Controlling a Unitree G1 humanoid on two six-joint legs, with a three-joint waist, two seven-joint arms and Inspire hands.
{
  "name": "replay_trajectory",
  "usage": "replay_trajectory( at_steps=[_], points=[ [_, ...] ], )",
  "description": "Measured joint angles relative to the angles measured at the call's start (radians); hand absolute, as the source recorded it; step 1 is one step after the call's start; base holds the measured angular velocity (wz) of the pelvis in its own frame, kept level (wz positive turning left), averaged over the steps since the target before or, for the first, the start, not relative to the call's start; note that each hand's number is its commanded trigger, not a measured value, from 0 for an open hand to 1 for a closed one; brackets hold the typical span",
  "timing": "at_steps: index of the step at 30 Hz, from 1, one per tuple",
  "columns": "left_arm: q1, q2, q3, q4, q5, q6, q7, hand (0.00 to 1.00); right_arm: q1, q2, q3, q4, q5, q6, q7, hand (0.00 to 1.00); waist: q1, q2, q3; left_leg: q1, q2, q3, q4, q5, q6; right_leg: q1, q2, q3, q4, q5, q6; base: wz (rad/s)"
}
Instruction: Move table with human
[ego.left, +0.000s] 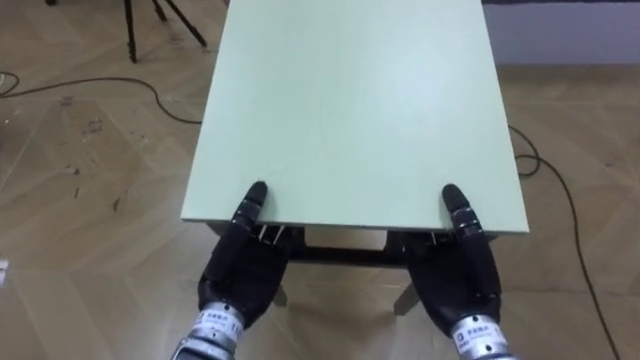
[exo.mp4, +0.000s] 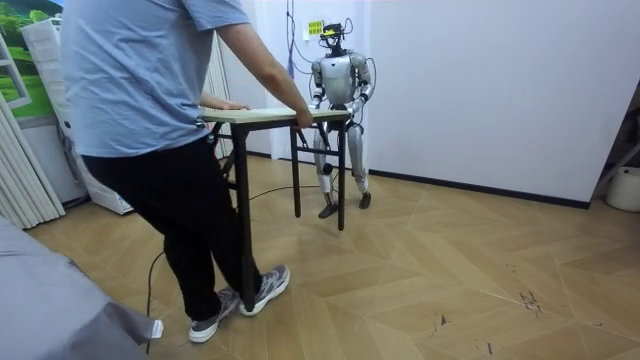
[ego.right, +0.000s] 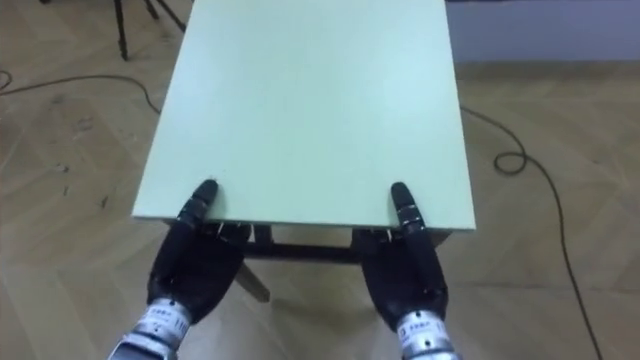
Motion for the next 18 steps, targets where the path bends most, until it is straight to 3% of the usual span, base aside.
replay_trajectory(
  at_steps=[2, 3, 4, 5, 6, 7, 8, 9, 10, 12, 13, 14, 16, 17, 18],
  points=[
    [0.032, -0.003, -0.010, 0.005, -0.002, -0.001, 0.000, 1.00, 0.030, -0.003, 0.001, 0.000, -0.013, 0.010, 0.000, 1.00, 0.000, -0.013, -0.0087, 0.000, -0.059, 0.025, -0.030, 0.045, 0.035, 0.005, -0.041, 0.034, -0.041, 0.052, 0.037, -0.08],
    [0.039, -0.004, -0.012, 0.007, -0.002, -0.001, -0.002, 1.00, 0.038, -0.004, 0.000, 0.000, -0.019, 0.012, 0.000, 1.00, -0.001, -0.015, -0.0099, 0.001, -0.073, 0.028, -0.037, 0.055, 0.043, 0.009, -0.051, 0.039, -0.054, 0.067, 0.045, -0.05],
    [0.054, -0.006, -0.017, 0.010, -0.002, -0.001, -0.002, 1.00, 0.052, -0.004, -0.004, 0.000, -0.026, 0.019, 0.000, 1.00, -0.002, -0.021, -0.0116, 0.000, -0.096, 0.036, -0.042, 0.072, 0.059, 0.014, -0.070, 0.052, -0.075, 0.093, 0.070, -0.08],
    [0.067, -0.007, -0.017, 0.009, -0.010, -0.001, -0.003, 1.00, 0.059, -0.003, -0.007, 0.000, -0.031, 0.027, 0.000, 1.00, -0.004, -0.027, -0.0137, -0.009, -0.115, 0.048, -0.045, 0.088, 0.073, 0.014, -0.076, 0.083, -0.106, 0.126, 0.130, -0.11],
    [0.070, -0.006, -0.017, 0.009, -0.011, -0.001, -0.004, 1.00, 0.059, -0.003, -0.007, 0.000, -0.034, 0.031, 0.000, 1.00, -0.006, -0.031, -0.0143, -0.019, -0.123, 0.051, -0.046, 0.098, 0.081, 0.015, -0.080, 0.096, -0.129, 0.145, 0.172, -0.07],
    [0.067, -0.003, -0.017, 0.009, -0.011, -0.002, -0.004, 1.00, 0.055, -0.005, -0.008, 0.000, -0.037, 0.036, 0.000, 1.00, -0.008, -0.035, -0.0126, -0.041, -0.131, 0.061, -0.049, 0.118, 0.098, 0.011, -0.093, 0.098, -0.142, 0.167, 0.235, 0.28],
    [0.057, -0.005, -0.024, 0.022, -0.008, -0.001, -0.004, 1.00, 0.065, -0.006, -0.013, 0.001, -0.032, 0.035, 0.000, 1.00, -0.022, -0.037, -0.0102, -0.051, -0.122, 0.103, -0.048, 0.134, 0.108, -0.018, -0.127, 0.111, 0.012, 0.096, 0.197, 0.53],
    [0.053, -0.005, -0.029, 0.026, -0.007, 0.000, -0.003, 1.00, 0.073, -0.005, -0.018, 0.000, -0.032, 0.034, 0.001, 1.00, -0.035, -0.039, -0.0101, -0.052, -0.115, 0.124, -0.051, 0.143, 0.111, -0.026, -0.141, 0.123, 0.114, 0.031, 0.184, 0.82],
    [0.050, -0.001, -0.038, 0.026, -0.006, 0.000, 0.000, 1.00, 0.090, 0.000, -0.020, 0.000, -0.026, 0.028, 0.008, 1.00, -0.049, -0.052, -0.0132, -0.051, -0.116, 0.152, -0.071, 0.164, 0.113, -0.027, -0.172, 0.143, 0.289, -0.089, 0.172, 0.62],
    [0.055, 0.010, -0.040, 0.020, -0.005, 0.001, 0.000, 1.00, 0.096, 0.000, -0.016, -0.002, -0.024, 0.023, 0.011, 1.00, -0.047, -0.059, -0.0138, -0.052, -0.115, 0.185, -0.105, 0.190, 0.123, 0.018, -0.210, 0.148, 0.461, -0.206, 0.183, 0.17],
    [0.059, 0.011, -0.035, 0.017, -0.004, 0.006, -0.002, 1.00, 0.095, -0.001, -0.014, -0.004, -0.019, 0.018, 0.013, 1.00, -0.028, -0.061, -0.0131, -0.057, -0.116, 0.202, -0.115, 0.208, 0.118, 0.068, -0.237, 0.154, 0.516, -0.250, 0.189, -0.30],
    [0.061, 0.012, -0.028, 0.017, -0.006, 0.009, -0.006, 1.00, 0.094, -0.007, -0.001, -0.007, -0.015, 0.013, 0.013, 1.00, -0.010, -0.063, -0.0122, -0.065, -0.116, 0.214, -0.116, 0.215, 0.115, 0.127, -0.257, 0.168, 0.538, -0.271, 0.202, -0.34],
    [0.060, 0.008, -0.012, 0.017, -0.004, 0.014, -0.007, 1.00, 0.091, 0.001, 0.029, -0.011, -0.015, -0.008, 0.014, 1.00, 0.002, -0.082, -0.0071, -0.082, -0.116, 0.222, -0.108, 0.223, 0.107, 0.172, -0.269, 0.189, 0.545, -0.277, 0.212, -0.12],
    [0.058, 0.005, -0.009, 0.016, -0.001, 0.015, -0.007, 1.00, 0.088, 0.002, 0.032, -0.010, -0.012, -0.013, 0.014, 1.00, -0.003, -0.093, -0.0005, -0.096, -0.124, 0.205, -0.093, 0.224, 0.104, 0.162, -0.249, 0.172, 0.527, -0.270, 0.229, 0.00],
    [0.059, 0.004, -0.011, 0.016, 0.002, 0.016, -0.007, 1.00, 0.088, -0.002, 0.031, -0.009, -0.009, -0.013, 0.014, 1.00, -0.002, -0.093, -0.0028, -0.106, -0.126, 0.182, -0.096, 0.227, 0.104, 0.150, -0.231, 0.184, 0.511, -0.261, 0.244, -0.22]
  ],
)
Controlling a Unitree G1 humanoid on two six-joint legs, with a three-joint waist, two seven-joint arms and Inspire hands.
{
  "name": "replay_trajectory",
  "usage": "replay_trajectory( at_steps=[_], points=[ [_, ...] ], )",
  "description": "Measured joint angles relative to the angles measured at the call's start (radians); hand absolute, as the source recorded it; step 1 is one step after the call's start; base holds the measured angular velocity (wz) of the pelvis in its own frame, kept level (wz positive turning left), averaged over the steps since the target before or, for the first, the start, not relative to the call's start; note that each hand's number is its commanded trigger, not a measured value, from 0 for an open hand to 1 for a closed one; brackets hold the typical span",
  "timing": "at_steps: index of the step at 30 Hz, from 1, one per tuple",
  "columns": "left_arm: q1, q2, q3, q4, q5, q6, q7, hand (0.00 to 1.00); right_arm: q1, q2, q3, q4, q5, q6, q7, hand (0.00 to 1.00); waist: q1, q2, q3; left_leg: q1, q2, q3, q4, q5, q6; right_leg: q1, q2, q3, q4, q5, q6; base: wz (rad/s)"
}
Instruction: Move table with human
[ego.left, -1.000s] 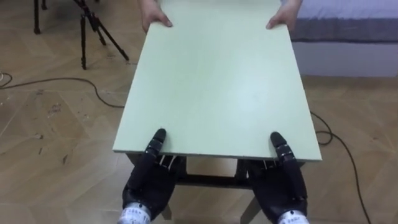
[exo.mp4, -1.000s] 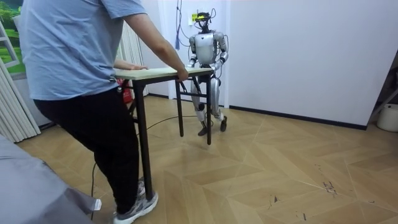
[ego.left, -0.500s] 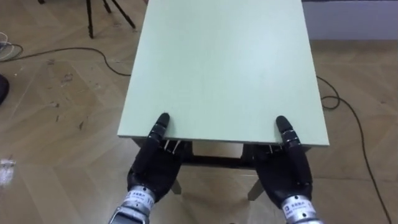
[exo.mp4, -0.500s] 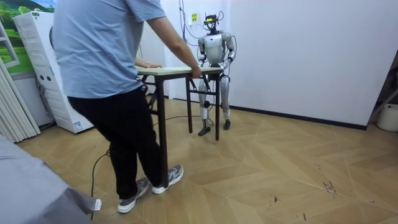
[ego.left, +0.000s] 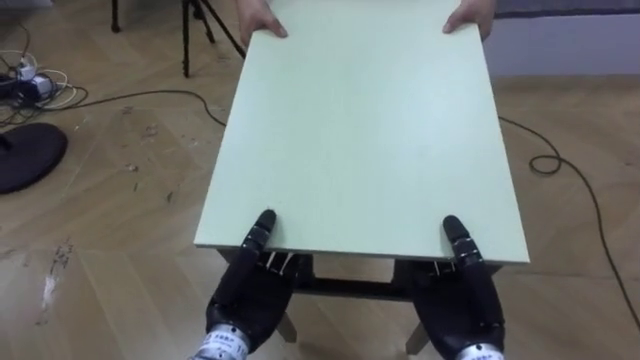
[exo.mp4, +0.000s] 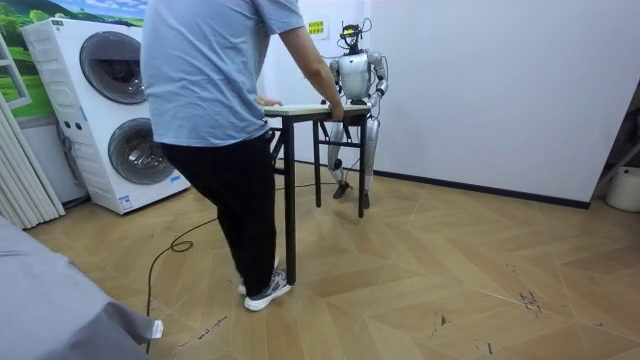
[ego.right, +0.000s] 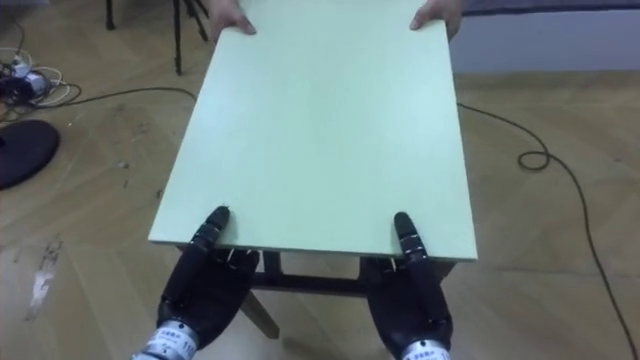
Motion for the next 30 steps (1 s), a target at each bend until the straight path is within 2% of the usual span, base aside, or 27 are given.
replay_trajectory(
  at_steps=[1, 2, 3, 4, 5, 6, 7, 8, 9, 11, 13, 14, 16, 17, 19, 20, 21, 24, 25, 26, 27, 28, 29, 30],
  points=[
    [0.008, -0.001, -0.002, -0.003, -0.001, 0.000, -0.001, 1.00, -0.004, -0.006, -0.003, 0.002, -0.001, 0.003, 0.000, 1.00, 0.017, 0.028, -0.0276, -0.033, 0.003, -0.037, -0.031, 0.016, 0.013, -0.010, 0.052, 0.044, -0.055, 0.018, 0.039, -0.49],
    [0.013, 0.007, 0.007, -0.017, -0.001, -0.002, -0.003, 1.00, -0.017, 0.003, -0.001, 0.003, -0.002, 0.011, 0.000, 1.00, 0.023, 0.021, -0.0246, -0.041, 0.025, -0.026, -0.052, 0.042, 0.010, -0.009, 0.047, 0.054, -0.032, 0.029, 0.041, -0.37],
    [0.012, 0.013, 0.010, -0.022, 0.000, -0.002, -0.003, 1.00, -0.014, 0.006, 0.001, 0.002, 0.000, 0.011, 0.000, 1.00, 0.013, 0.002, -0.0234, -0.041, 0.016, -0.020, -0.055, 0.051, 0.008, 0.003, 0.020, 0.037, 0.009, 0.034, 0.033, 0.11],
    [0.010, 0.017, 0.017, -0.022, 0.010, -0.002, -0.003, 1.00, -0.009, 0.005, 0.004, 0.002, 0.011, 0.012, -0.001, 1.00, -0.001, -0.045, -0.0230, -0.034, -0.010, 0.000, -0.044, 0.055, 0.013, 0.053, -0.040, 0.021, 0.044, 0.030, 0.020, 0.30],
    [0.000, 0.018, 0.017, -0.023, 0.013, -0.002, -0.003, 1.00, -0.016, 0.006, 0.006, 0.002, 0.013, 0.007, -0.002, 1.00, 0.004, -0.062, -0.0065, -0.056, -0.016, -0.006, 0.017, 0.053, 0.014, 0.077, -0.051, 0.014, 0.006, -0.005, 0.017, 0.17],
    [-0.004, 0.017, 0.016, -0.023, 0.013, -0.002, -0.003, 1.00, -0.019, 0.006, 0.012, 0.001, 0.015, 0.001, -0.002, 1.00, 0.007, -0.056, -0.0004, -0.073, -0.011, -0.018, 0.046, 0.053, 0.014, 0.080, -0.042, 0.010, -0.013, -0.012, 0.008, -0.20],
    [-0.005, 0.015, 0.015, -0.024, 0.012, -0.001, -0.003, 1.00, -0.028, -0.005, 0.012, 0.001, 0.017, 0.001, -0.002, 1.00, 0.015, -0.040, 0.0066, -0.092, 0.004, -0.037, 0.075, 0.053, 0.014, 0.089, -0.020, 0.012, -0.051, -0.012, 0.008, -0.31],
    [-0.005, 0.014, 0.016, -0.026, 0.012, 0.000, -0.003, 1.00, -0.032, -0.008, 0.011, 0.002, 0.019, 0.004, -0.002, 1.00, 0.025, -0.027, 0.0061, -0.105, 0.017, -0.036, 0.077, 0.054, 0.012, 0.104, 0.006, 0.003, -0.108, -0.019, 0.011, -0.33],
    [-0.006, 0.013, 0.018, -0.030, 0.013, 0.000, -0.002, 1.00, -0.035, -0.005, 0.009, 0.001, 0.019, 0.006, -0.002, 1.00, 0.025, -0.025, 0.0055, -0.116, 0.024, -0.035, 0.075, 0.055, 0.011, 0.110, 0.012, -0.002, -0.132, -0.029, 0.014, -0.14],
    [-0.035, 0.013, 0.037, -0.042, 0.036, -0.001, -0.001, 1.00, -0.061, 0.003, 0.007, 0.000, 0.019, 0.004, 0.007, 1.00, 0.021, -0.044, 0.0069, -0.177, 0.022, -0.019, 0.071, 0.058, 0.007, 0.094, 0.008, -0.012, -0.196, -0.102, 0.015, 0.07],
    [-0.057, 0.011, 0.046, -0.042, 0.048, 0.001, -0.001, 1.00, -0.088, 0.005, 0.004, 0.012, 0.015, 0.004, 0.007, 1.00, 0.020, -0.051, 0.0102, -0.228, 0.028, -0.017, 0.097, 0.064, 0.004, 0.097, 0.025, -0.007, -0.269, -0.137, 0.004, 0.01],
    [-0.068, 0.012, 0.051, -0.042, 0.049, 0.001, 0.000, 1.00, -0.107, 0.007, 0.005, 0.023, 0.018, 0.005, 0.007, 1.00, 0.023, -0.050, 0.0107, -0.263, 0.044, -0.014, 0.124, 0.071, 0.000, 0.103, 0.042, -0.010, -0.323, -0.147, -0.004, -0.10],
    [-0.073, 0.013, 0.065, -0.039, 0.049, 0.002, 0.000, 1.00, -0.131, 0.016, 0.002, 0.042, 0.025, 0.016, 0.007, 1.00, 0.033, -0.050, 0.0114, -0.279, 0.069, -0.012, 0.115, 0.077, -0.008, 0.109, 0.073, -0.005, -0.391, -0.149, -0.007, -0.19],
    [-0.072, 0.014, 0.075, -0.039, 0.050, 0.006, 0.001, 1.00, -0.134, 0.022, 0.000, 0.053, 0.025, 0.023, 0.007, 1.00, 0.035, -0.051, 0.0120, -0.279, 0.080, -0.009, 0.104, 0.095, -0.011, 0.109, 0.086, -0.007, -0.406, -0.142, -0.023, -0.18],
    [-0.049, 0.017, 0.075, -0.039, 0.052, 0.006, 0.001, 1.00, -0.130, 0.026, 0.002, 0.074, 0.024, 0.037, 0.007, 1.00, 0.041, -0.048, 0.0112, -0.259, 0.099, -0.006, 0.085, 0.108, -0.023, 0.111, 0.106, -0.006, -0.422, -0.130, -0.038, -0.18],
    [-0.036, 0.023, 0.073, -0.038, 0.052, 0.007, 0.001, 1.00, -0.120, 0.024, 0.003, 0.080, 0.026, 0.043, 0.008, 1.00, 0.055, -0.043, 0.0100, -0.246, 0.108, -0.006, 0.069, 0.118, -0.033, 0.112, 0.122, -0.006, -0.427, -0.116, -0.050, -0.27],
    [-0.030, 0.025, 0.069, -0.038, 0.052, 0.007, 0.001, 1.00, -0.113, 0.023, 0.006, 0.080, 0.026, 0.043, 0.008, 1.00, 0.068, -0.043, 0.0098, -0.239, 0.115, -0.003, 0.058, 0.127, -0.039, 0.114, 0.129, -0.005, -0.435, -0.108, -0.055, -0.31],
    [-0.007, 0.029, 0.050, -0.033, 0.052, 0.007, 0.001, 1.00, -0.077, 0.020, 0.012, 0.081, 0.022, 0.031, 0.015, 1.00, 0.087, -0.028, 0.0086, -0.213, 0.134, -0.027, 0.003, 0.185, -0.062, 0.127, 0.169, -0.015, -0.454, -0.080, -0.086, 0.01],
    [-0.001, 0.030, 0.046, -0.033, 0.052, 0.007, 0.001, 1.00, -0.068, 0.020, 0.014, 0.081, 0.023, 0.028, 0.019, 1.00, 0.106, -0.022, 0.0091, -0.200, 0.145, -0.030, -0.032, 0.217, -0.075, 0.123, 0.185, -0.015, -0.460, -0.069, -0.103, -0.15],
    [0.000, 0.032, 0.043, -0.033, 0.050, 0.006, 0.001, 1.00, -0.064, 0.019, 0.016, 0.081, 0.023, 0.023, 0.022, 1.00, 0.122, -0.017, 0.0078, -0.188, 0.150, -0.041, -0.085, 0.265, -0.099, 0.114, 0.198, -0.019, -0.473, -0.058, -0.118, -0.13],
    [-0.001, 0.030, 0.043, -0.033, 0.050, 0.006, 0.001, 1.00, -0.065, 0.017, 0.015, 0.080, 0.023, 0.021, 0.023, 1.00, 0.125, -0.012, 0.0060, -0.187, 0.151, -0.059, -0.112, 0.292, -0.116, 0.104, 0.202, -0.034, -0.478, -0.050, -0.130, -0.11],
    [-0.002, 0.022, 0.043, -0.032, 0.051, 0.002, 0.001, 1.00, -0.068, 0.016, 0.013, 0.078, 0.020, 0.013, 0.024, 1.00, 0.130, -0.004, 0.0065, -0.190, 0.158, -0.070, -0.086, 0.289, -0.123, 0.087, 0.198, -0.050, -0.478, -0.039, -0.148, -0.12],
    [0.000, 0.020, 0.042, -0.031, 0.051, -0.001, 0.001, 1.00, -0.069, 0.016, 0.014, 0.078, 0.020, 0.011, 0.024, 1.00, 0.139, 0.000, 0.0082, -0.191, 0.165, -0.065, -0.026, 0.248, -0.114, 0.085, 0.196, -0.068, -0.476, -0.034, -0.153, -0.38],
    [0.011, 0.018, 0.042, -0.031, 0.045, -0.002, 0.001, 1.00, -0.072, 0.005, 0.018, 0.078, 0.021, 0.013, 0.020, 1.00, 0.157, 0.012, 0.0078, -0.191, 0.181, -0.058, 0.109, 0.163, -0.112, 0.085, 0.195, -0.104, -0.474, -0.025, -0.165, -0.50]
  ],
)
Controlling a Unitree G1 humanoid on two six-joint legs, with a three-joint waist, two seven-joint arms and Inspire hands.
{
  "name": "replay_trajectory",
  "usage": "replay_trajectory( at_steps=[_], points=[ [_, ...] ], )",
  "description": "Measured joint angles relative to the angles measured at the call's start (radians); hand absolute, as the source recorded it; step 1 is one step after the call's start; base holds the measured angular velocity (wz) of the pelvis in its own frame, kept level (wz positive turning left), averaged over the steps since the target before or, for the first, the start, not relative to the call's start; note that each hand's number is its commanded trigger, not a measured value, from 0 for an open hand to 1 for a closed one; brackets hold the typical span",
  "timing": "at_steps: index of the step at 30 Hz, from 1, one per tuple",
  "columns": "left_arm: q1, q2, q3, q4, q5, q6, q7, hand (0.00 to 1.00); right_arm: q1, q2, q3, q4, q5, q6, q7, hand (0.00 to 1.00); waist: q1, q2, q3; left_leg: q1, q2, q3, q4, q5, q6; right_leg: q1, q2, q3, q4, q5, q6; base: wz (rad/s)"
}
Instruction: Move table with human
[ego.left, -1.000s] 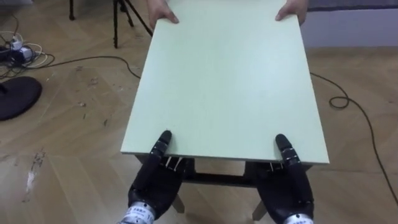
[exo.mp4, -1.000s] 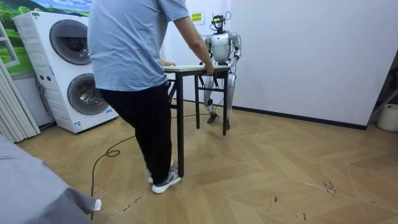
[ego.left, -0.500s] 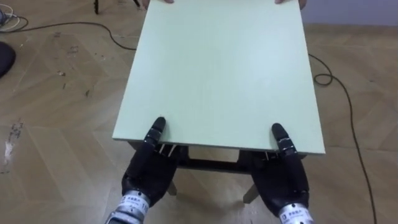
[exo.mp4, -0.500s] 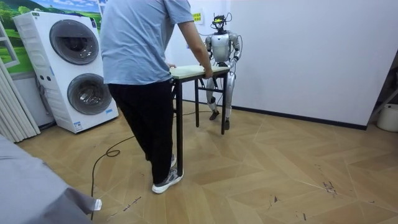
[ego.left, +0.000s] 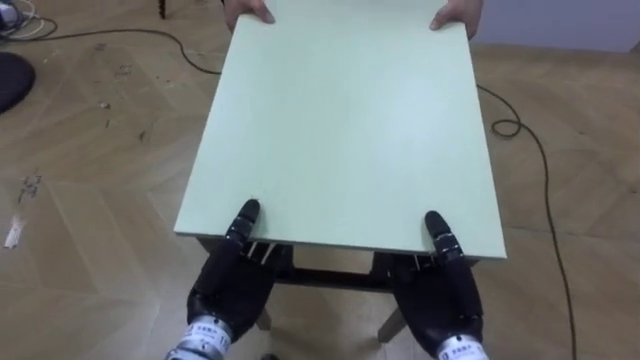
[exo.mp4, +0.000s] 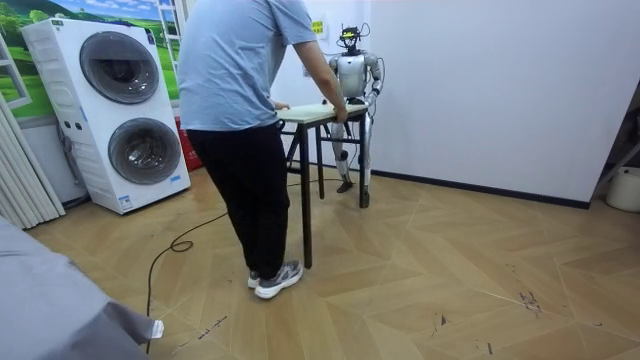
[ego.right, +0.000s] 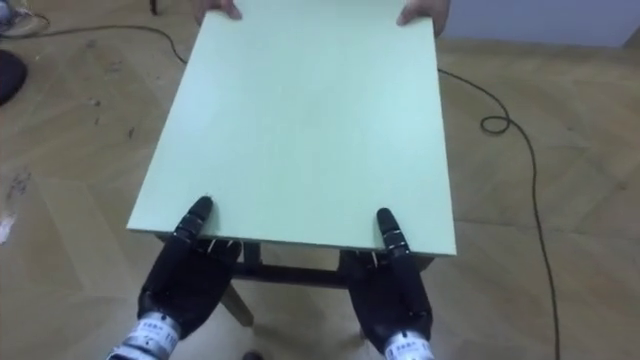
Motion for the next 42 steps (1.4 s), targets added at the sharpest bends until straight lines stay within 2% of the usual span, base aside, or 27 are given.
replay_trajectory(
  at_steps=[1, 2, 5, 7, 8, 9, 10, 11, 13, 14, 15, 16, 19, 21, 23, 25, 27, 28, 29, 30, 32, 35, 38, 39, 40, 41, 42],
  points=[
    [0.007, -0.004, -0.001, 0.001, -0.009, 0.001, 0.000, 1.00, -0.004, -0.010, 0.004, 0.000, 0.002, 0.000, -0.003, 1.00, 0.016, 0.019, 0.0010, 0.000, 0.011, -0.008, 0.133, -0.066, -0.003, 0.000, 0.003, -0.032, 0.001, 0.005, -0.010, -0.46],
    [0.016, -0.011, 0.000, 0.001, -0.009, 0.001, 0.000, 1.00, -0.005, -0.011, 0.004, 0.000, -0.007, -0.002, -0.004, 1.00, 0.015, 0.038, 0.0025, 0.006, 0.011, -0.031, 0.256, -0.108, -0.005, 0.000, 0.008, -0.060, 0.002, 0.011, -0.018, -0.20],
    [0.020, -0.030, 0.011, 0.000, 0.002, 0.000, 0.000, 1.00, -0.005, -0.010, 0.004, -0.002, -0.013, -0.005, -0.004, 1.00, -0.009, 0.061, 0.0002, 0.090, 0.004, -0.057, 0.421, -0.137, -0.005, -0.016, 0.012, -0.117, 0.021, 0.013, -0.032, 0.23],
    [0.014, -0.037, 0.011, -0.001, 0.003, 0.000, 0.000, 1.00, -0.007, -0.011, 0.006, -0.012, -0.013, -0.011, -0.004, 1.00, -0.038, 0.078, -0.0040, 0.179, 0.003, -0.080, 0.428, -0.136, -0.010, -0.037, 0.018, -0.154, 0.042, 0.010, -0.038, 0.50],
    [0.009, -0.037, 0.011, -0.002, 0.003, 0.000, 0.000, 1.00, -0.009, -0.014, 0.007, -0.017, -0.012, -0.014, -0.004, 1.00, -0.048, 0.083, -0.0035, 0.204, 0.004, -0.083, 0.415, -0.134, -0.012, -0.050, 0.021, -0.161, 0.055, 0.009, -0.039, 0.47],
    [-0.001, -0.034, 0.013, -0.001, 0.004, 0.000, 0.001, 1.00, -0.018, -0.018, 0.015, -0.020, -0.011, -0.024, -0.004, 1.00, -0.054, 0.080, 0.0013, 0.239, -0.001, -0.082, 0.340, -0.167, -0.037, -0.077, 0.016, -0.162, 0.087, 0.010, -0.040, 0.19],
    [0.002, -0.039, 0.013, 0.003, 0.004, 0.000, 0.007, 1.00, -0.019, -0.022, 0.024, -0.020, -0.011, -0.036, -0.004, 1.00, -0.053, 0.071, 0.0023, 0.265, -0.023, -0.080, 0.270, -0.169, -0.040, -0.087, 0.005, -0.141, 0.089, 0.031, -0.044, 0.22],
    [0.009, -0.042, 0.013, 0.003, 0.003, 0.000, 0.007, 1.00, -0.019, -0.028, 0.035, -0.021, -0.010, -0.051, -0.004, 1.00, -0.072, 0.071, 0.0015, 0.292, -0.037, -0.087, 0.204, -0.170, -0.040, -0.086, 0.008, -0.107, 0.079, 0.047, -0.047, 0.29],
    [0.009, -0.041, 0.013, 0.003, 0.003, 0.000, 0.007, 1.00, -0.019, -0.032, 0.034, -0.021, -0.003, -0.052, -0.004, 1.00, -0.104, 0.070, 0.0007, 0.322, -0.053, -0.108, 0.093, -0.174, -0.047, -0.086, 0.006, -0.071, 0.045, 0.073, -0.046, 0.63],
    [0.009, -0.040, 0.011, 0.001, 0.003, 0.001, 0.007, 1.00, -0.019, -0.033, 0.034, -0.021, -0.001, -0.053, -0.003, 1.00, -0.109, 0.071, 0.0000, 0.343, -0.058, -0.113, 0.018, -0.178, -0.053, -0.096, 0.011, -0.046, 0.031, 0.092, -0.046, 0.52],
    [0.009, -0.040, 0.010, 0.000, 0.003, 0.001, 0.007, 1.00, -0.019, -0.033, 0.034, -0.022, -0.002, -0.053, -0.002, 1.00, -0.109, 0.072, 0.0001, 0.353, -0.058, -0.120, -0.013, -0.182, -0.059, -0.102, 0.014, -0.041, 0.029, 0.098, -0.047, 0.25],
    [0.009, -0.042, 0.007, -0.001, 0.005, 0.001, 0.006, 1.00, -0.019, -0.034, 0.030, -0.024, -0.005, -0.053, -0.001, 1.00, -0.111, 0.075, -0.0013, 0.369, -0.053, -0.142, -0.044, -0.204, -0.074, -0.112, 0.018, -0.050, 0.024, 0.101, -0.047, 0.00],
    [-0.005, -0.055, 0.000, -0.001, 0.004, -0.001, 0.007, 1.00, -0.036, -0.034, 0.020, -0.024, -0.005, -0.051, -0.006, 1.00, -0.084, 0.092, -0.0018, 0.389, -0.032, -0.149, -0.109, -0.283, -0.053, -0.160, 0.037, -0.073, 0.063, 0.102, -0.047, -0.14],
    [-0.032, -0.054, -0.009, 0.010, 0.001, -0.006, 0.008, 1.00, -0.044, -0.031, 0.007, -0.024, -0.003, -0.050, -0.006, 1.00, -0.069, 0.088, 0.0002, 0.404, -0.036, -0.131, -0.177, -0.312, -0.037, -0.206, 0.025, -0.086, 0.108, 0.107, -0.053, -0.09],
    [-0.071, -0.050, -0.022, 0.039, -0.021, -0.028, 0.010, 1.00, -0.065, -0.013, -0.010, -0.007, -0.007, -0.038, -0.007, 1.00, -0.065, 0.071, 0.0078, 0.367, -0.061, -0.115, -0.161, -0.348, -0.003, -0.257, -0.015, -0.117, 0.134, 0.130, -0.054, -0.16],
    [-0.072, -0.050, -0.027, 0.048, -0.029, -0.042, 0.021, 1.00, -0.076, -0.010, -0.018, 0.010, -0.025, -0.024, -0.007, 1.00, -0.068, 0.071, 0.0081, 0.314, -0.075, -0.102, -0.095, -0.357, 0.015, -0.279, -0.045, -0.164, 0.128, 0.181, -0.054, -0.23],
    [-0.071, -0.050, -0.030, 0.053, -0.028, -0.042, 0.028, 1.00, -0.074, -0.001, -0.033, 0.023, -0.038, -0.010, -0.006, 1.00, -0.071, 0.064, 0.0119, 0.276, -0.102, -0.101, -0.060, -0.353, 0.047, -0.294, -0.069, -0.161, 0.118, 0.225, -0.039, -0.05],
    [-0.070, -0.049, -0.034, 0.065, -0.027, -0.042, 0.029, 1.00, -0.064, 0.007, -0.044, 0.033, -0.041, 0.003, -0.003, 1.00, -0.084, 0.056, 0.0104, 0.266, -0.121, -0.104, -0.055, -0.341, 0.065, -0.292, -0.083, -0.150, 0.097, 0.252, -0.020, 0.14],
    [-0.067, -0.044, -0.042, 0.073, -0.028, -0.042, 0.029, 1.00, -0.050, 0.011, -0.049, 0.034, -0.046, 0.010, -0.002, 1.00, -0.095, 0.049, 0.0101, 0.262, -0.138, -0.108, -0.055, -0.327, 0.079, -0.274, -0.087, -0.133, 0.054, 0.279, -0.008, 0.18],
    [-0.062, -0.042, -0.045, 0.073, -0.029, -0.042, 0.029, 1.00, -0.043, 0.011, -0.049, 0.035, -0.046, 0.012, -0.002, 1.00, -0.100, 0.048, 0.0100, 0.260, -0.144, -0.110, -0.055, -0.324, 0.085, -0.260, -0.086, -0.118, 0.029, 0.288, 0.002, 0.26],
    [-0.041, -0.033, -0.052, 0.073, -0.028, -0.041, 0.029, 1.00, -0.016, 0.012, -0.050, 0.036, -0.046, 0.026, -0.002, 1.00, -0.130, 0.037, 0.0063, 0.254, -0.169, -0.123, -0.051, -0.307, 0.108, -0.223, -0.085, -0.062, -0.035, 0.318, 0.052, 0.27],
    [-0.035, -0.032, -0.053, 0.073, -0.024, -0.032, 0.030, 1.00, -0.003, 0.016, -0.054, 0.036, -0.047, 0.028, -0.002, 1.00, -0.141, 0.029, 0.0031, 0.227, -0.192, -0.114, -0.023, -0.295, 0.130, -0.216, -0.100, -0.048, -0.074, 0.341, 0.105, 0.06],
    [-0.035, -0.030, -0.052, 0.073, -0.023, -0.026, 0.033, 1.00, -0.002, 0.014, -0.054, 0.036, -0.046, 0.029, -0.003, 1.00, -0.155, 0.024, 0.0028, 0.217, -0.217, -0.096, -0.025, -0.276, 0.156, -0.220, -0.122, -0.034, -0.087, 0.371, 0.133, 0.07],
    [-0.035, -0.030, -0.052, 0.073, -0.022, -0.026, 0.033, 1.00, -0.002, 0.014, -0.053, 0.036, -0.045, 0.029, -0.003, 1.00, -0.155, 0.024, 0.0025, 0.215, -0.219, -0.090, -0.025, -0.273, 0.161, -0.223, -0.125, -0.028, -0.084, 0.377, 0.140, 0.00],
    [-0.036, -0.031, -0.052, 0.073, -0.020, -0.025, 0.038, 1.00, -0.001, 0.013, -0.051, 0.036, -0.044, 0.025, -0.005, 1.00, -0.159, 0.024, 0.0027, 0.214, -0.216, -0.070, -0.028, -0.269, 0.167, -0.231, -0.133, -0.006, -0.043, 0.372, 0.138, 0.25],
    [-0.041, -0.032, -0.053, 0.073, -0.016, -0.021, 0.045, 1.00, 0.006, 0.015, -0.052, 0.035, -0.038, 0.019, -0.005, 1.00, -0.167, 0.023, 0.0024, 0.218, -0.200, -0.030, -0.038, -0.264, 0.167, -0.241, -0.154, 0.013, 0.068, 0.312, 0.116, 0.41],
    [-0.043, -0.032, -0.056, 0.073, -0.014, -0.020, 0.048, 1.00, 0.013, 0.016, -0.051, 0.032, -0.033, 0.016, -0.004, 1.00, -0.171, 0.020, 0.0012, 0.225, -0.197, -0.011, -0.053, -0.257, 0.167, -0.239, -0.165, 0.017, 0.125, 0.270, 0.110, 0.55]
  ],
)
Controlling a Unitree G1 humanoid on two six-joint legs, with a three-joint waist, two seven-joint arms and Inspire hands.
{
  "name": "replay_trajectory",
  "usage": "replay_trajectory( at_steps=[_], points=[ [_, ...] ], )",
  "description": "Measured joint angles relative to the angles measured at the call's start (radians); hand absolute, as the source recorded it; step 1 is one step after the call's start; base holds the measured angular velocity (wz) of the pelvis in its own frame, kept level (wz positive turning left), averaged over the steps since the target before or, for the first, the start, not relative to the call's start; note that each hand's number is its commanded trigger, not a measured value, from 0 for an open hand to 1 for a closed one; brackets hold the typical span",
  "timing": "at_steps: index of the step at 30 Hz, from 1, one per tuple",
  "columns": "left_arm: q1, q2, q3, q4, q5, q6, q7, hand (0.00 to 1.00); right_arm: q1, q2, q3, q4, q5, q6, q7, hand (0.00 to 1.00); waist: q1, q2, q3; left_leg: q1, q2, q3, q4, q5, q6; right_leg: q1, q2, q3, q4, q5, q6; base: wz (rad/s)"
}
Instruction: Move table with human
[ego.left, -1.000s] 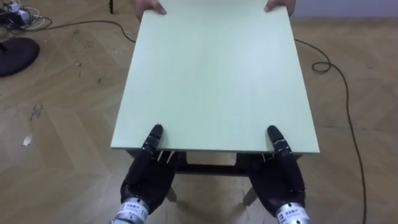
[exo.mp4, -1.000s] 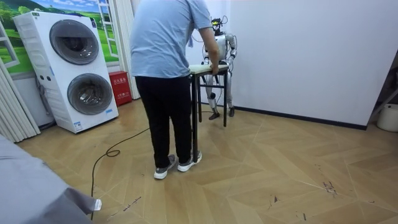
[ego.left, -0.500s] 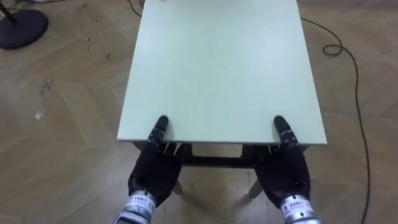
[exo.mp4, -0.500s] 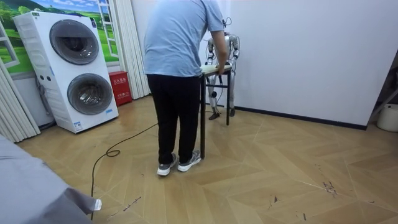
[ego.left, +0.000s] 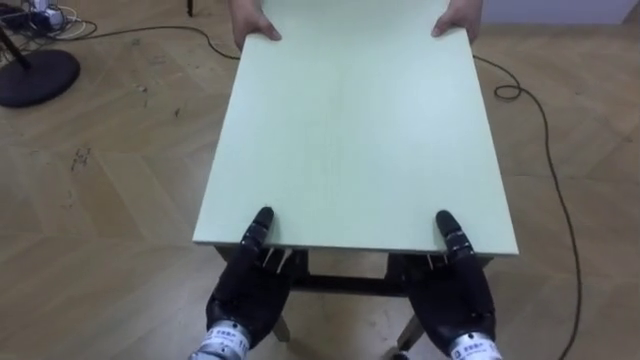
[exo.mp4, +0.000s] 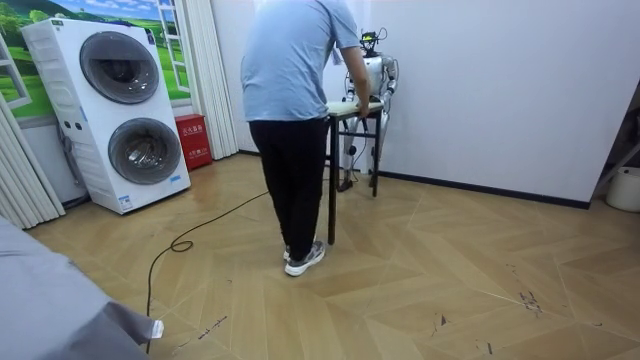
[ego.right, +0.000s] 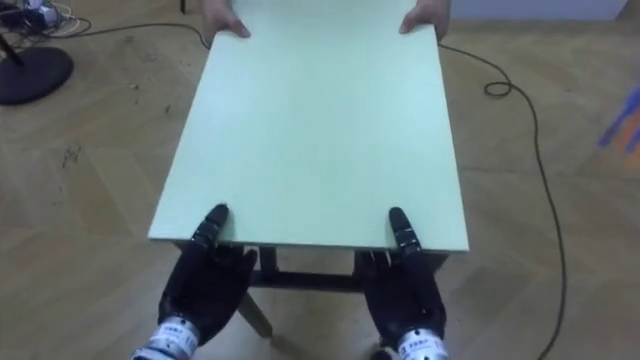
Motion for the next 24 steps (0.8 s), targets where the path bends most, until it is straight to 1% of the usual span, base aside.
replay_trajectory(
  at_steps=[1, 2, 3, 4, 5, 6, 7, 8, 9, 10, 12, 13, 14, 15, 16, 17, 18, 19, 20, 21, 23, 24],
  points=[
    [-0.001, 0.003, -0.001, -0.003, 0.006, 0.000, 0.001, 1.00, 0.005, 0.001, 0.007, -0.001, 0.010, -0.007, 0.002, 1.00, -0.003, -0.008, -0.0042, 0.014, 0.008, 0.045, -0.036, 0.017, -0.004, 0.005, -0.021, 0.001, 0.095, -0.063, 0.001, 0.36],
    [0.000, 0.005, -0.001, -0.004, 0.008, -0.001, 0.001, 1.00, 0.005, -0.002, 0.011, -0.001, 0.012, -0.010, 0.002, 1.00, 0.000, -0.010, -0.0052, 0.026, 0.011, 0.064, -0.062, 0.030, -0.007, 0.025, -0.033, 0.000, 0.161, -0.113, 0.005, 0.22],
    [0.000, 0.005, 0.000, -0.005, 0.008, -0.001, 0.001, 1.00, 0.005, -0.004, 0.012, -0.001, 0.014, -0.010, 0.002, 1.00, 0.003, -0.009, -0.0052, 0.031, 0.012, 0.070, -0.067, 0.032, -0.008, 0.042, -0.036, 0.004, 0.177, -0.138, 0.008, 0.00],
    [0.000, 0.010, 0.001, -0.006, 0.008, 0.000, 0.001, 1.00, 0.005, -0.006, 0.020, -0.001, 0.020, -0.017, 0.002, 1.00, 0.019, -0.011, -0.0049, 0.037, 0.011, 0.078, -0.071, 0.033, -0.010, 0.069, -0.033, 0.026, 0.175, -0.172, 0.016, -0.09],
    [0.001, 0.013, 0.004, -0.006, 0.010, 0.000, -0.001, 1.00, 0.003, -0.004, 0.029, -0.001, 0.025, -0.018, 0.002, 1.00, 0.026, -0.017, -0.0049, 0.042, 0.007, 0.083, -0.074, 0.035, -0.014, 0.080, -0.021, 0.044, 0.159, -0.185, 0.024, -0.10],
    [0.001, 0.014, 0.006, -0.006, 0.013, 0.000, -0.002, 1.00, 0.003, -0.005, 0.032, -0.001, 0.026, -0.018, 0.002, 1.00, 0.030, -0.018, -0.0054, 0.043, 0.007, 0.083, -0.079, 0.037, -0.017, 0.084, -0.015, 0.050, 0.145, -0.186, 0.024, -0.12],
    [0.003, 0.015, 0.013, -0.007, 0.016, 0.001, -0.009, 1.00, 0.002, -0.003, 0.034, -0.001, 0.027, -0.018, 0.002, 1.00, 0.045, -0.022, -0.0062, 0.044, 0.007, 0.083, -0.095, 0.046, -0.025, 0.095, 0.000, 0.053, 0.102, -0.186, 0.024, -0.15],
    [0.010, 0.020, 0.022, -0.014, 0.018, 0.001, -0.017, 1.00, -0.002, 0.000, 0.042, -0.001, 0.026, -0.018, 0.002, 1.00, 0.049, -0.029, -0.0066, 0.040, 0.008, 0.083, -0.110, 0.057, -0.029, 0.109, 0.011, 0.051, 0.052, -0.186, 0.024, -0.15],
    [0.013, 0.024, 0.026, -0.018, 0.018, 0.001, -0.020, 1.00, -0.004, 0.000, 0.047, -0.001, 0.026, -0.017, 0.002, 1.00, 0.049, -0.034, -0.0084, 0.038, 0.008, 0.083, -0.117, 0.062, -0.031, 0.113, 0.016, 0.050, 0.030, -0.185, 0.023, -0.06],
    [0.014, 0.028, 0.029, -0.020, 0.018, 0.001, -0.021, 1.00, -0.008, -0.001, 0.053, -0.001, 0.026, -0.017, 0.002, 1.00, 0.051, -0.038, -0.0075, 0.039, 0.014, 0.082, -0.130, 0.073, -0.033, 0.121, 0.027, 0.048, 0.001, -0.171, 0.016, 0.00],
    [0.019, 0.034, 0.030, -0.025, 0.018, -0.002, -0.021, 1.00, -0.008, 0.000, 0.057, -0.001, 0.029, -0.018, 0.001, 1.00, 0.060, -0.044, -0.0072, 0.041, 0.028, 0.082, -0.136, 0.079, -0.036, 0.142, 0.044, 0.040, -0.040, -0.151, 0.011, -0.04],
    [0.030, 0.036, 0.031, -0.035, 0.018, -0.002, -0.021, 1.00, -0.008, -0.001, 0.058, -0.001, 0.032, -0.018, 0.001, 1.00, 0.071, -0.051, -0.0094, 0.040, 0.039, 0.092, -0.141, 0.081, -0.038, 0.147, 0.060, 0.044, -0.061, -0.140, 0.007, -0.09],
    [0.043, 0.037, 0.038, -0.048, 0.019, -0.001, -0.021, 1.00, -0.009, 0.000, 0.066, -0.001, 0.032, -0.020, 0.001, 1.00, 0.078, -0.058, -0.0075, 0.037, 0.049, 0.099, -0.142, 0.083, -0.039, 0.153, 0.069, 0.044, -0.062, -0.143, 0.004, -0.05],
    [0.049, 0.036, 0.041, -0.050, 0.022, 0.000, -0.021, 1.00, -0.008, -0.001, 0.068, -0.001, 0.032, -0.023, 0.001, 1.00, 0.079, -0.060, -0.0076, 0.037, 0.052, 0.101, -0.142, 0.084, -0.041, 0.160, 0.072, 0.043, -0.055, -0.152, 0.003, 0.12],
    [0.057, 0.034, 0.044, -0.052, 0.026, 0.000, -0.021, 1.00, -0.007, -0.003, 0.079, -0.001, 0.034, -0.031, 0.001, 1.00, 0.081, -0.061, -0.0080, 0.039, 0.058, 0.102, -0.143, 0.086, -0.045, 0.182, 0.080, 0.041, -0.055, -0.172, -0.001, 0.15],
    [0.060, 0.032, 0.041, -0.057, 0.026, 0.000, -0.021, 1.00, -0.010, -0.002, 0.087, -0.001, 0.035, -0.039, 0.001, 1.00, 0.090, -0.064, -0.0072, 0.038, 0.059, 0.101, -0.143, 0.089, -0.050, 0.192, 0.086, 0.040, -0.078, -0.178, -0.003, 0.09],
    [0.060, 0.032, 0.041, -0.059, 0.028, -0.001, -0.021, 1.00, -0.012, -0.002, 0.091, -0.001, 0.035, -0.040, 0.001, 1.00, 0.095, -0.063, -0.0071, 0.038, 0.061, 0.099, -0.143, 0.091, -0.053, 0.191, 0.091, 0.039, -0.085, -0.173, -0.008, 0.00],
    [0.060, 0.030, 0.042, -0.066, 0.030, -0.005, -0.021, 1.00, -0.018, -0.001, 0.094, -0.001, 0.036, -0.040, 0.001, 1.00, 0.100, -0.063, -0.0068, 0.031, 0.066, 0.094, -0.141, 0.096, -0.060, 0.189, 0.101, 0.037, -0.104, -0.162, -0.016, 0.00],
    [0.061, 0.029, 0.045, -0.071, 0.036, -0.009, -0.021, 1.00, -0.027, -0.001, 0.094, 0.000, 0.037, -0.037, 0.001, 1.00, 0.105, -0.063, -0.0068, 0.022, 0.071, 0.087, -0.141, 0.100, -0.066, 0.187, 0.107, 0.026, -0.118, -0.155, -0.023, 0.07],
    [0.061, 0.026, 0.048, -0.071, 0.036, -0.012, -0.021, 1.00, -0.030, -0.001, 0.094, 0.002, 0.037, -0.037, 0.001, 1.00, 0.107, -0.062, -0.0065, 0.020, 0.074, 0.084, -0.142, 0.102, -0.068, 0.189, 0.111, 0.024, -0.125, -0.152, -0.025, 0.05],
    [0.061, 0.024, 0.051, -0.071, 0.041, -0.018, -0.021, 1.00, -0.038, 0.000, 0.094, 0.004, 0.035, -0.037, 0.001, 1.00, 0.131, -0.061, -0.0061, 0.015, 0.083, 0.073, -0.142, 0.106, -0.076, 0.196, 0.125, 0.018, -0.147, -0.144, -0.035, 0.05],
    [0.061, 0.022, 0.051, -0.071, 0.045, -0.019, -0.021, 1.00, -0.038, 0.000, 0.093, 0.004, 0.033, -0.037, 0.001, 1.00, 0.132, -0.061, -0.0058, 0.013, 0.084, 0.069, -0.142, 0.107, -0.078, 0.197, 0.125, 0.013, -0.149, -0.144, -0.035, 0.19]
  ],
)
